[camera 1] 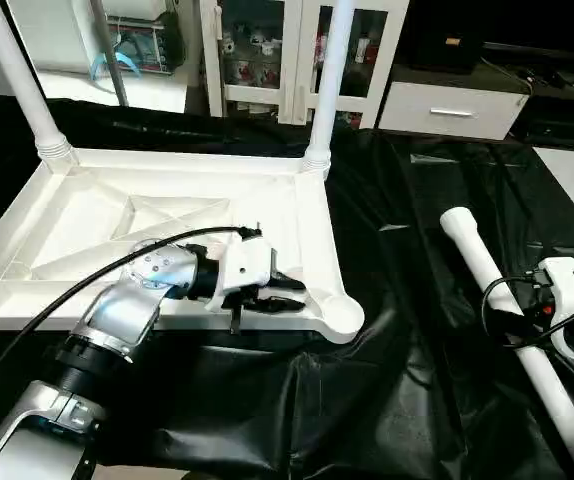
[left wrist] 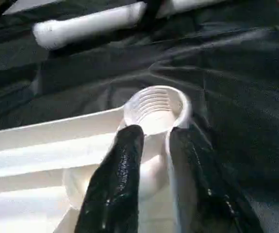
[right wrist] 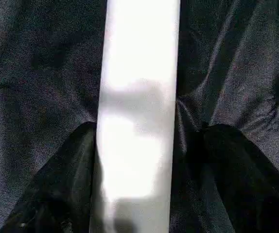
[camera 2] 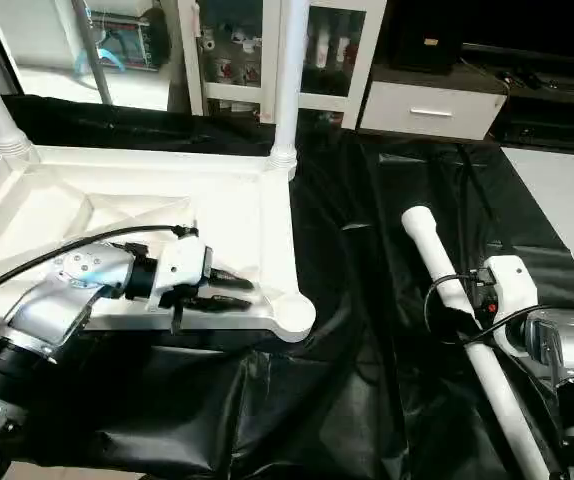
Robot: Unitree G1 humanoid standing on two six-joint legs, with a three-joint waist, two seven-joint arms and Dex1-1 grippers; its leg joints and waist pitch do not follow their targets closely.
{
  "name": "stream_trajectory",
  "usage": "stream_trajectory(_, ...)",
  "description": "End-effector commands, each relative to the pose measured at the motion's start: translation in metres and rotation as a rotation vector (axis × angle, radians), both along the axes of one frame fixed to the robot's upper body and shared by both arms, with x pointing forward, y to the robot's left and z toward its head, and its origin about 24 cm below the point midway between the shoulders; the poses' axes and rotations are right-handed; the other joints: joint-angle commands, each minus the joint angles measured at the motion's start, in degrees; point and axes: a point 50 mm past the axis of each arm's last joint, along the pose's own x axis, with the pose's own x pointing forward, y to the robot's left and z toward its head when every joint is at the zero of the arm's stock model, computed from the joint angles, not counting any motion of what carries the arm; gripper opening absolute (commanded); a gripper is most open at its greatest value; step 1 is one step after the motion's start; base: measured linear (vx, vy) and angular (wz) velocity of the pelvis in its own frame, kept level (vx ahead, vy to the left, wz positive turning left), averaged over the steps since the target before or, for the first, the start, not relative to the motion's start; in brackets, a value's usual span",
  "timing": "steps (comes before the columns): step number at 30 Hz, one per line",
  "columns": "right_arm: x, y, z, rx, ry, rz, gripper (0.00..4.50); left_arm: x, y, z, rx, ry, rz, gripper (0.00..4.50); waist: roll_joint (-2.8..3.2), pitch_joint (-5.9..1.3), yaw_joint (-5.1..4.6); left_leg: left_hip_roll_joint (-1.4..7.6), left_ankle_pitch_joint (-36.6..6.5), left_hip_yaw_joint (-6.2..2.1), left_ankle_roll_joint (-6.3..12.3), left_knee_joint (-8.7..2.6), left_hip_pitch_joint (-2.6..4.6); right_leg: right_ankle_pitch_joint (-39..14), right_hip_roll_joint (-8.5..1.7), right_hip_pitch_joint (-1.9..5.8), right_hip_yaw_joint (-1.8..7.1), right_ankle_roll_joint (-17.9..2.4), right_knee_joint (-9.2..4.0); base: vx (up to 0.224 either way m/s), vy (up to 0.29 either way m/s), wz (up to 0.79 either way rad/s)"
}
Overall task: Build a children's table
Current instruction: Insert table leg to table base
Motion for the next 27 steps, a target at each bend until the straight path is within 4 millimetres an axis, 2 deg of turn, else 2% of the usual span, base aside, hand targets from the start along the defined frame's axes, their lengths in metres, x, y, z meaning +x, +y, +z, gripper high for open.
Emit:
stream_trajectory(1,-0.007,-0.001,-0.012,0.019,0.055,-0.007,3.07,0.012,0.002,0.019,-0.081,-0.061,0.090,1.52,-0.75,-3.70,-0.09,3.36,-14.76,-1.36,-0.10,-3.80,1.05,-20.31,-3.56,1.99,2.40,-12.33,-4.29,0.000,0.000,0.00)
stream_trajectory(5,-0.004,-0.003,-0.005,0.037,0.004,-0.027,2.69,0.020,0.004,0.029,-0.170,-0.097,0.208,1.85,-1.14,-3.91,-0.06,3.32,-13.39,-1.32,0.65,-3.59,0.94,-17.88,-3.53,2.21,2.38,-12.59,-4.04,0.000,0.000,0.00)
stream_trajectory(6,-0.003,-0.003,-0.003,0.040,-0.005,-0.028,2.66,0.020,0.003,0.030,-0.187,-0.093,0.219,1.89,-1.07,-3.92,0.02,3.33,-13.00,-1.33,0.76,-3.56,0.98,-17.49,-3.59,2.23,2.36,-12.79,-4.01,0.000,0.000,0.00)
stream_trajectory(11,0.002,-0.005,0.010,0.055,-0.073,-0.022,2.21,0.015,-0.002,0.031,-0.272,-0.044,0.228,1.90,-1.18,-4.06,0.20,3.34,-10.69,-1.13,2.02,-3.36,0.72,-14.69,-3.41,2.31,2.35,-13.86,-3.68,0.000,0.000,0.00)
stream_trajectory(15,0.004,-0.006,0.020,0.046,-0.109,-0.006,1.91,0.014,-0.004,0.031,-0.304,-0.023,0.250,1.90,-1.26,-4.01,0.20,3.31,-11.53,-1.15,1.96,-3.37,0.79,-16.91,-3.40,2.25,2.33,-12.95,-3.92,0.000,0.000,0.00)
stream_trajectory(16,0.005,-0.006,0.025,0.040,-0.130,0.003,1.91,0.015,-0.005,0.031,-0.306,-0.020,0.261,1.90,-1.18,-3.94,0.19,3.32,-12.06,-1.15,1.82,-3.40,0.89,-18.04,-3.42,2.15,2.35,-12.50,-4.13,0.000,0.000,0.00)
stream_trajectory(17,0.010,-0.005,0.032,0.043,-0.184,0.002,1.72,0.015,-0.006,0.030,-0.316,-0.008,0.277,1.90,-1.29,-3.94,0.15,3.27,-12.24,-1.17,1.75,-3.39,0.86,-18.79,-3.40,2.12,2.36,-12.06,-4.22,0.000,0.000,0.00)
stream_trajectory(20,0.016,-0.005,0.042,0.055,-0.242,-0.008,1.67,0.016,-0.008,0.029,-0.324,0.008,0.291,1.90,-1.36,-3.95,0.00,3.21,-12.50,-1.30,1.62,-3.40,0.86,-19.71,-3.47,2.08,2.35,-11.47,-4.35,0.000,0.000,0.00)
stream_trajectory(24,0.025,0.005,0.053,0.142,-0.315,-0.039,1.65,0.015,-0.010,0.026,-0.309,0.027,0.300,1.90,-1.39,-4.12,-0.16,3.11,-11.16,-1.32,2.07,-3.38,0.84,-18.20,-3.40,2.13,2.40,-11.39,-4.14,0.000,0.000,0.00)
stream_trajectory(26,0.035,0.017,0.059,0.245,-0.369,-0.084,1.64,0.014,-0.013,0.023,-0.300,0.051,0.310,1.90,-1.38,-4.28,-0.40,3.05,-9.93,-1.46,2.34,-3.38,0.49,-16.61,-3.38,2.38,2.29,-11.74,-3.78,0.000,0.000,0.00)
stream_trajectory(27,0.040,0.025,0.062,0.308,-0.397,-0.111,1.63,0.014,-0.017,0.019,-0.308,0.097,0.334,1.90,-1.29,-4.29,-0.38,3.09,-9.88,-1.40,2.37,-3.36,0.65,-16.39,-3.39,2.23,2.32,-11.82,-3.83,0.000,0.000,0.00)
